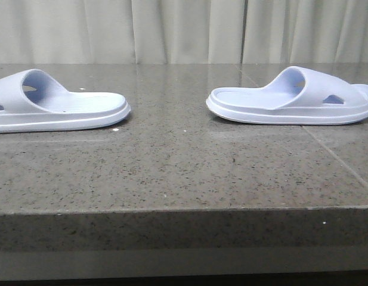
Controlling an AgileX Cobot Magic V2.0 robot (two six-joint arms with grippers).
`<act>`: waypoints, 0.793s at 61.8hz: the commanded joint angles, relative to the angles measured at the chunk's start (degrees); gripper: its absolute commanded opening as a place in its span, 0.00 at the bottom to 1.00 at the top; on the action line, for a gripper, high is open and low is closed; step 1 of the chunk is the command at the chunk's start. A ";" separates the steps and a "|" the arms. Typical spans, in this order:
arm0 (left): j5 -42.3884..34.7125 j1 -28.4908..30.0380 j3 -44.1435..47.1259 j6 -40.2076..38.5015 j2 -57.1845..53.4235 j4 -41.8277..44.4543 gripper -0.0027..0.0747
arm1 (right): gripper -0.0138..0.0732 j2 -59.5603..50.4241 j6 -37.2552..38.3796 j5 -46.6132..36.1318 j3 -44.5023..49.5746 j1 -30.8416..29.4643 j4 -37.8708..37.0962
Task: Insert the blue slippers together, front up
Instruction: 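Grasp the heel of the slipper nearest the left gripper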
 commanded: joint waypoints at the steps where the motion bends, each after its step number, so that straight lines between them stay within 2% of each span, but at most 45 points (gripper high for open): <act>1: 1.76 -0.05 -0.95 0.24 -0.88 -2.08 0.61 | 0.71 0.49 -0.23 -4.19 -1.94 -0.22 -0.72; 8: 3.54 -0.05 -1.07 0.27 -0.46 -2.38 0.49 | 0.71 0.49 -0.23 -4.19 -1.94 -0.22 -0.72; 17: 5.82 -0.05 -1.55 0.27 0.61 -4.07 0.39 | 0.71 0.49 -0.23 -4.19 -1.94 -0.22 -0.72; 26: 8.92 -0.05 -1.54 1.69 2.20 -5.98 0.37 | 0.71 0.49 -0.23 -4.19 -1.94 -0.22 -0.72; 36: 9.07 -0.05 -1.54 1.69 2.30 -6.18 0.35 | 0.71 0.49 -0.23 -4.19 -1.94 -0.22 -0.72; 49: 9.59 -0.05 -1.54 2.23 2.30 -5.71 0.04 | 0.71 0.49 -0.23 -4.19 -1.94 -0.22 -0.72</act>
